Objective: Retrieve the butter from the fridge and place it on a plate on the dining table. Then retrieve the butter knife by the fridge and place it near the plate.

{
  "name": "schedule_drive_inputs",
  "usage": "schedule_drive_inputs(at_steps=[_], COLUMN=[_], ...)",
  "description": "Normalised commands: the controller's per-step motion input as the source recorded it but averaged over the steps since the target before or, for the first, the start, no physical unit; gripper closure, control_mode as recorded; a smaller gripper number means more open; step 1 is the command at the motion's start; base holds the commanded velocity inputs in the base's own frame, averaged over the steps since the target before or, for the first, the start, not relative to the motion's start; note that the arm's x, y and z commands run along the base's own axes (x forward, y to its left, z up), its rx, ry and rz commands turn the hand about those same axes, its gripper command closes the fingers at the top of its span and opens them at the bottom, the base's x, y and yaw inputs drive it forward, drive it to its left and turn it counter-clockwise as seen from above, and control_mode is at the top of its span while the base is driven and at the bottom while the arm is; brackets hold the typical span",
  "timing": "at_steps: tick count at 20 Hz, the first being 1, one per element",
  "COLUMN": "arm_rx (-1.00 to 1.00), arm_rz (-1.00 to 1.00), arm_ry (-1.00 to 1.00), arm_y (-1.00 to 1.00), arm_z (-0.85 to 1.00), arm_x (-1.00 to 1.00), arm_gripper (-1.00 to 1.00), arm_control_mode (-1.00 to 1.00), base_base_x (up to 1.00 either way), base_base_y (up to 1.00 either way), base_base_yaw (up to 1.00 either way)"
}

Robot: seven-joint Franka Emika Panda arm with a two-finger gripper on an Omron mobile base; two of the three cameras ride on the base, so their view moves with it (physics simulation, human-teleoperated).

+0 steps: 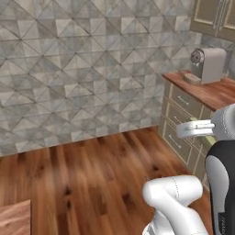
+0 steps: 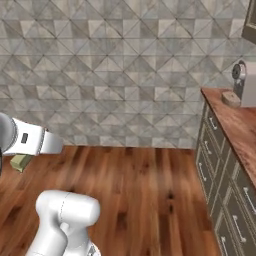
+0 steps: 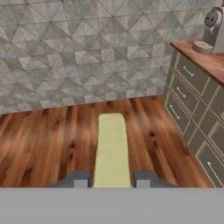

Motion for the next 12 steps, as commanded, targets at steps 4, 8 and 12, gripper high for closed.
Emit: schedule_drive_inputs(at_steps=[4, 8, 12], arm_rx=[0.0, 0.0, 0.0], arm_rz=[0.0, 0.0, 0.0], arm_ry=[0.0, 0.0, 0.0], arm_y=[0.0, 0.0, 0.0], arm_z=[0.0, 0.0, 0.0], arm_x=[0.0, 0.0, 0.0], arm_gripper=[1.0, 1.0, 1.0], arm_control_mode=[1.0, 1.0, 1.0], base_base_x=[1.0, 1.0, 1.0], base_base_y=[0.0, 0.0, 0.0], base_base_yaw=[0.26, 0.3, 0.34])
